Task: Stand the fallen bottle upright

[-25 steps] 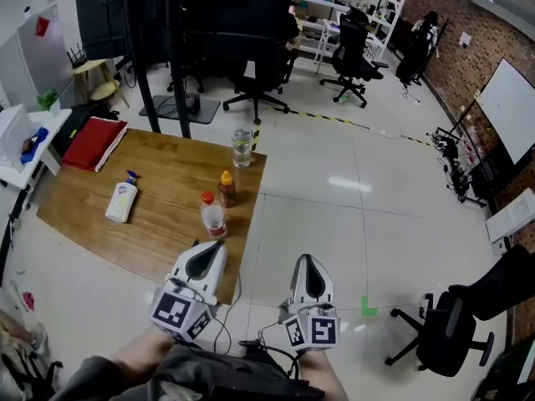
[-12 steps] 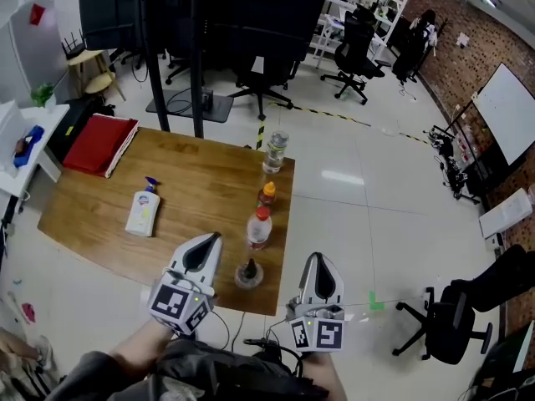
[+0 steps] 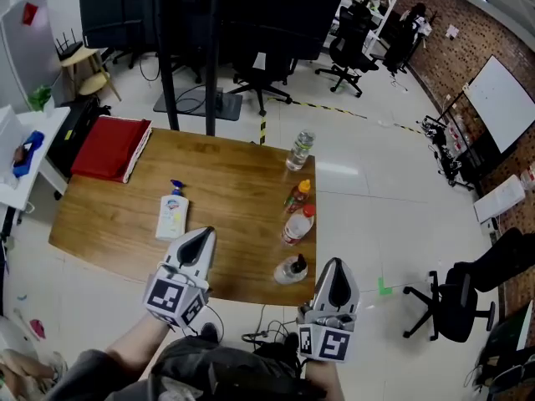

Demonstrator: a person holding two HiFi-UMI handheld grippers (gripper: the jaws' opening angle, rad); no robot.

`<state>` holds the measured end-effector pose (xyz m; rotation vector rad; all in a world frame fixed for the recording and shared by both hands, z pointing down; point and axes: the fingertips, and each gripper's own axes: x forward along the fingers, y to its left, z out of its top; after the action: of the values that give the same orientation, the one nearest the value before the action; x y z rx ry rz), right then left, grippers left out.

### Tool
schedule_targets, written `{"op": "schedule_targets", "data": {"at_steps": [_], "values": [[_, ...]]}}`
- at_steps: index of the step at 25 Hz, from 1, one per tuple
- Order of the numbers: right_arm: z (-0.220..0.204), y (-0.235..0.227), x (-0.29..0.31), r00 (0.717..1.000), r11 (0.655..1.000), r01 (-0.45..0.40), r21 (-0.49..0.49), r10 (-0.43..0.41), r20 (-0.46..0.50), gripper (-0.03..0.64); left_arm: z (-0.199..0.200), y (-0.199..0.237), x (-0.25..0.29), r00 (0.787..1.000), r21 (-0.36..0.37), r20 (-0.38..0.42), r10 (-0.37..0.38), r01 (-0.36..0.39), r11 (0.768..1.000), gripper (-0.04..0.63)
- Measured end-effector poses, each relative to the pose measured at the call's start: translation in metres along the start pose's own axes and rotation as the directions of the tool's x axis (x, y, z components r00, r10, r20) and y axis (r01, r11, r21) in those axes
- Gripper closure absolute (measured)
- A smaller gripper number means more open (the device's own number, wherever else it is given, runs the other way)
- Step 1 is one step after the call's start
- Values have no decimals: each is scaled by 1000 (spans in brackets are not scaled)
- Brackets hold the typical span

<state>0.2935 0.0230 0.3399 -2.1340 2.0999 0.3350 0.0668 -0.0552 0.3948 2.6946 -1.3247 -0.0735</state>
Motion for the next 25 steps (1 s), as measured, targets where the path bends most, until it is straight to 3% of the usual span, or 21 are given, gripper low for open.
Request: {"op": "schedule_targets", "data": {"at_steps": [5, 10, 18, 25], "values": [[13, 74, -6, 999, 999, -43, -11, 44, 18, 591, -4, 39, -39, 1000, 0, -21, -6, 6, 1000, 566], [17, 110, -18, 997, 997, -74, 3, 74, -2, 591, 0, 58, -65, 1000, -5, -13, 7, -7, 1000, 566], [19, 123, -29, 990, 989, -141, 53, 142, -16, 592, 5, 53, -81, 999, 0, 0, 38, -38, 999, 566], [1, 100, -30, 986, 978, -160, 132, 164, -18, 592, -6, 28, -66, 998, 22, -30, 51, -50, 998, 566]]}}
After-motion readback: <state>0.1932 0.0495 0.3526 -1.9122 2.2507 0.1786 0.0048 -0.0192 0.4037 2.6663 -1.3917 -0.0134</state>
